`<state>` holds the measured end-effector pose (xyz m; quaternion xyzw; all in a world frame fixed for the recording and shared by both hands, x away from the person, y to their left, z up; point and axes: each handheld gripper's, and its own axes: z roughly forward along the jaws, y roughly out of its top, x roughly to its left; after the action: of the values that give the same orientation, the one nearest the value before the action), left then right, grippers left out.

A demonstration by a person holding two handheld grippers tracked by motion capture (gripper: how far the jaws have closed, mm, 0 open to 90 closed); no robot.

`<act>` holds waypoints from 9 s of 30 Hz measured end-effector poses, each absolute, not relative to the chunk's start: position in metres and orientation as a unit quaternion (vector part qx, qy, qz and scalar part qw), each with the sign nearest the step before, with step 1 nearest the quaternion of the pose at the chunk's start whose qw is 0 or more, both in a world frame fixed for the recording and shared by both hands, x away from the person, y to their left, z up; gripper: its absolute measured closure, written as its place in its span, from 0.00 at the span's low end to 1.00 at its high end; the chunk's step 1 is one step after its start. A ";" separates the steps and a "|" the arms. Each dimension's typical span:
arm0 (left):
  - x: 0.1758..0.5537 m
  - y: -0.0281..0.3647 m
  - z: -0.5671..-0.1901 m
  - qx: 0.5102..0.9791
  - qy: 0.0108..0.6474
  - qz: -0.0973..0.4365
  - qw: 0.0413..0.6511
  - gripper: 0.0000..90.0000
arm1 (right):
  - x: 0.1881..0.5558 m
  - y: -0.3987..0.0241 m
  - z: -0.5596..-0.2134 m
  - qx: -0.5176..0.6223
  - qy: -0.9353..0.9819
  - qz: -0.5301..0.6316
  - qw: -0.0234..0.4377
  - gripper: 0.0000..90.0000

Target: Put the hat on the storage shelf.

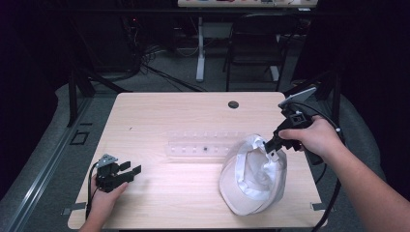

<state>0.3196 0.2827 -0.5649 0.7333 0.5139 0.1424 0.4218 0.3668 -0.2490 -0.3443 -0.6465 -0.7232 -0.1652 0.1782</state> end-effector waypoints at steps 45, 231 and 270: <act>0.317 0.269 -0.561 0.741 0.493 0.145 0.433 0.50 | 0.380 -0.244 -0.297 -0.653 -0.656 -0.296 0.237 0.92; 0.356 0.117 -0.540 0.737 0.372 0.097 0.555 0.93 | 0.452 -0.170 -0.310 -0.649 -0.629 -0.375 0.206 0.79; 0.348 0.108 -0.547 0.779 0.375 0.130 0.486 0.60 | 0.449 -0.191 -0.316 -0.656 -0.623 -0.376 0.200 0.78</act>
<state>0.3481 0.1081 -0.5473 0.7786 0.3754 0.1299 0.4858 0.4492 -0.1911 -0.3156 -0.6557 -0.6233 -0.3759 0.2004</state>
